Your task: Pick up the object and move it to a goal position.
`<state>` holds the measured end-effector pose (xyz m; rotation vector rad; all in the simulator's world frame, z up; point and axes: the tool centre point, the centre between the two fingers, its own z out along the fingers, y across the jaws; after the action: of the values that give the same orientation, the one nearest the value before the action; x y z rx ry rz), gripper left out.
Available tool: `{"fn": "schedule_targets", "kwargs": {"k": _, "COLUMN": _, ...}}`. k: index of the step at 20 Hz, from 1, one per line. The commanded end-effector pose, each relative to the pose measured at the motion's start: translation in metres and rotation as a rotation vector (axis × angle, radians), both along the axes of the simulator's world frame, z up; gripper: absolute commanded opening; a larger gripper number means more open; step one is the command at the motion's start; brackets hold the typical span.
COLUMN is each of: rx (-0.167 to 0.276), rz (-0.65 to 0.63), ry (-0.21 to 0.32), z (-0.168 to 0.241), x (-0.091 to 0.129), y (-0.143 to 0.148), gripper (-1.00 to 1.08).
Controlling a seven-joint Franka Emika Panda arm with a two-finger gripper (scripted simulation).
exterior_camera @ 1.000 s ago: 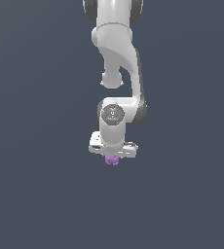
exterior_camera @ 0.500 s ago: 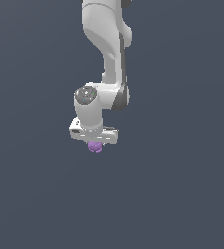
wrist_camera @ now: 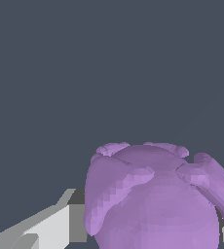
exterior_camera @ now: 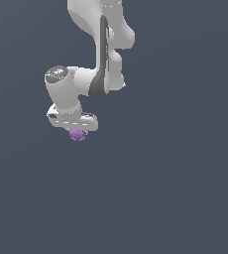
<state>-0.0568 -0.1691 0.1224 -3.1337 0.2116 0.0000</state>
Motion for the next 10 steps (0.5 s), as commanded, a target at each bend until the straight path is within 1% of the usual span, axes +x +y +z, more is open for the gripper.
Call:
{"fn": "schedule_targets", "kwargs": {"k": 1, "rx": 0.000, "rz": 0.001, "ry": 0.000, "z": 0.008, "x": -0.012, "y": -0.019, "gripper": -1.00}}
{"fn": "schedule_targets", "kwargs": {"k": 6, "rx": 0.000, "rz": 0.001, "ry": 0.000, "z": 0.019, "x": -0.026, "y": -0.045, "gripper": -1.00}}
{"fn": "schedule_targets", "kwargs": {"k": 10, "rx": 0.000, "rz": 0.002, "ry": 0.000, "z": 0.023, "x": -0.030, "y": -0.055, "gripper": -1.00}}
